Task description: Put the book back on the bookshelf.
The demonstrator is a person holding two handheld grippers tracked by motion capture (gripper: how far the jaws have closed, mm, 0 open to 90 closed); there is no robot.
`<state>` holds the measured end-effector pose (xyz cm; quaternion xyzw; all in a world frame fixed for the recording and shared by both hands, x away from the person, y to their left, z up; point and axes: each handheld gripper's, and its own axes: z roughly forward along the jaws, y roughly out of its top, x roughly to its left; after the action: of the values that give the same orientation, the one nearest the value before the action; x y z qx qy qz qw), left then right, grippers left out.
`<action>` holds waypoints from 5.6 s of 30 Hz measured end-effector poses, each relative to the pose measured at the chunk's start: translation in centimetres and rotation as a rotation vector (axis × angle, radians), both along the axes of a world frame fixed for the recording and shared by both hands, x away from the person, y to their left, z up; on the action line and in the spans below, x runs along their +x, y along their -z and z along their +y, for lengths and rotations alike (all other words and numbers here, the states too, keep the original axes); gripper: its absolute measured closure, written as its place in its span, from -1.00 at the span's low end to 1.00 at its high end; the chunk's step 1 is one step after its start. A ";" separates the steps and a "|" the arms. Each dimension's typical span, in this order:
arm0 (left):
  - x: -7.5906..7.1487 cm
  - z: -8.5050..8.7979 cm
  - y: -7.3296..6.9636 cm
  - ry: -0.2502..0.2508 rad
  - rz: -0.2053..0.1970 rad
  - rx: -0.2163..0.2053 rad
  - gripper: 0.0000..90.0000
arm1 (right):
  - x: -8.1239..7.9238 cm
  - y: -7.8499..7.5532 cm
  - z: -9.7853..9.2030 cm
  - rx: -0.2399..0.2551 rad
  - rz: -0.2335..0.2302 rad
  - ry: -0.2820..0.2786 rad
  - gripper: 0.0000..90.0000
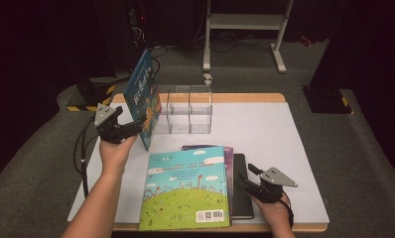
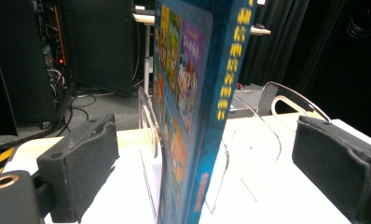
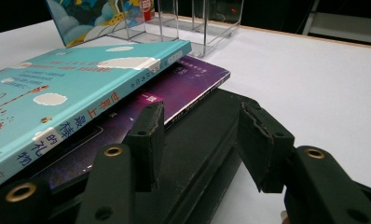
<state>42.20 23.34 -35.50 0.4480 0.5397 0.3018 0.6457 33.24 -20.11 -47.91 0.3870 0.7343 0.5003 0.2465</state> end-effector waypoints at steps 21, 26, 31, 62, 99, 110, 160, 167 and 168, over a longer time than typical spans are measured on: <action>-3.5 -0.1 3.2 0.084 0.098 0.027 -0.82 | -0.1 0.0 0.1 -0.006 -0.001 -0.003 0.14; -4.4 -0.4 4.9 0.118 0.149 0.026 -0.81 | -0.1 0.0 0.1 -0.005 0.000 -0.005 0.14; -5.5 -0.8 7.2 0.151 0.210 0.039 -0.78 | -0.1 0.0 0.2 -0.005 0.001 -0.007 0.14; -10.2 -3.7 13.9 0.255 0.539 0.025 -0.80 | -1.7 -1.8 2.8 -0.041 -0.025 -0.096 0.02; -10.1 -6.4 13.6 0.277 0.478 0.057 -0.67 | -1.3 -2.1 3.8 -0.016 0.101 -0.108 -0.11; -10.3 -6.5 13.7 0.267 0.416 0.081 -0.58 | -1.0 -2.6 4.2 -0.039 0.130 -0.085 -0.19; -7.7 -5.8 13.8 0.282 0.421 -0.026 -0.50 | -0.1 -3.4 4.2 -0.083 0.152 -0.030 -0.16; -8.3 -4.6 13.6 0.288 0.420 -0.040 -0.55 | -0.7 -2.4 3.3 -0.051 0.158 -0.028 -0.17; -8.3 -4.5 13.6 0.291 0.425 -0.059 -0.55 | -0.8 -2.3 3.2 -0.045 0.157 -0.025 -0.17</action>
<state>33.86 18.85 -49.10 0.5553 0.6018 0.0891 0.5670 32.44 -16.89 -45.56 0.4100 0.7673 0.4547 0.1906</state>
